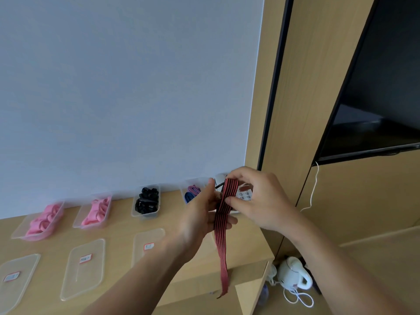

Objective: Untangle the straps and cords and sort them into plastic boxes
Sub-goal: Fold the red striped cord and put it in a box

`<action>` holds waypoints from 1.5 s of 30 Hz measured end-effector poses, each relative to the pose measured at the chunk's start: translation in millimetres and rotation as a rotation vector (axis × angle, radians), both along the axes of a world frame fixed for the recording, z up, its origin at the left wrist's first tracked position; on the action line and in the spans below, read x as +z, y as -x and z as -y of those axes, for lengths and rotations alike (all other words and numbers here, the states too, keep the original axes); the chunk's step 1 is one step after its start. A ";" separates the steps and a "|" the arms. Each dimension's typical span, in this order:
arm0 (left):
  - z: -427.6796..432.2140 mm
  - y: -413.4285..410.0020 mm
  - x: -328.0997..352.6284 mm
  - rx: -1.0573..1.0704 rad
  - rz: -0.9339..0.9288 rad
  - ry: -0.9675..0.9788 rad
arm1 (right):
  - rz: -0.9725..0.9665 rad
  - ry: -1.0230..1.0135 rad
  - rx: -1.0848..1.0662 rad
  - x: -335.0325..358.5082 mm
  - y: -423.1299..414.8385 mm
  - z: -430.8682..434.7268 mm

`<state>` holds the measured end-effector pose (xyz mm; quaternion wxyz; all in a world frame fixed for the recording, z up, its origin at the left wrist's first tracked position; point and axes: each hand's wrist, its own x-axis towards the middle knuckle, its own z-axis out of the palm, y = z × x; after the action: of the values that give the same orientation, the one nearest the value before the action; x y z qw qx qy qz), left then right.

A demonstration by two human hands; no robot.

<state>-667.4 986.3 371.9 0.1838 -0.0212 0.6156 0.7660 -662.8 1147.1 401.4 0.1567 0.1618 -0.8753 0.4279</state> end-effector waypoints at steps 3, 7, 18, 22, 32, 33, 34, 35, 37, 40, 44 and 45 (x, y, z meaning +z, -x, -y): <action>-0.7 -1.5 0.2 -0.013 0.031 0.028 | -0.098 0.007 -0.022 3.4 1.5 0.7; 3.9 -3.7 3.6 -0.043 0.122 -0.021 | -0.282 -0.052 -0.064 -1.2 0.8 5.7; 22.7 -4.7 20.2 0.062 0.208 -0.281 | -0.653 -0.241 0.073 -52.0 -9.0 23.5; 24.5 -3.8 21.7 0.106 0.244 -0.323 | -0.602 -0.282 0.138 -56.4 -14.5 26.7; 7.8 -6.7 11.7 0.102 0.148 -0.119 | -0.089 -0.131 0.058 -25.4 -10.2 21.9; 6.5 -7.1 11.6 0.101 0.141 -0.093 | -0.008 -0.133 0.083 -23.4 -9.0 21.0; 4.6 -7.8 11.4 0.103 0.135 -0.069 | 0.060 -0.128 0.108 -22.0 -7.8 20.6; 2.7 -8.8 11.3 0.108 0.132 -0.050 | 0.112 -0.122 0.124 -20.7 -7.1 20.6; -0.9 -10.4 10.9 0.118 0.128 -0.032 | 0.166 -0.110 0.126 -19.5 -6.7 21.3; -1.7 -11.6 12.9 0.107 0.113 -0.034 | 0.175 -0.071 0.105 -19.9 -7.1 21.9; 7.0 -9.8 14.9 0.063 0.082 -0.119 | 0.126 0.073 0.109 -17.2 -6.3 19.8; 10.0 -8.9 14.4 0.066 0.086 -0.143 | 0.121 0.099 0.112 -16.2 -6.2 19.1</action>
<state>-658.6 976.3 386.4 0.1855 -0.0611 0.5500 0.8120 -656.7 1127.9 385.3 0.0871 0.1761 -0.8506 0.4878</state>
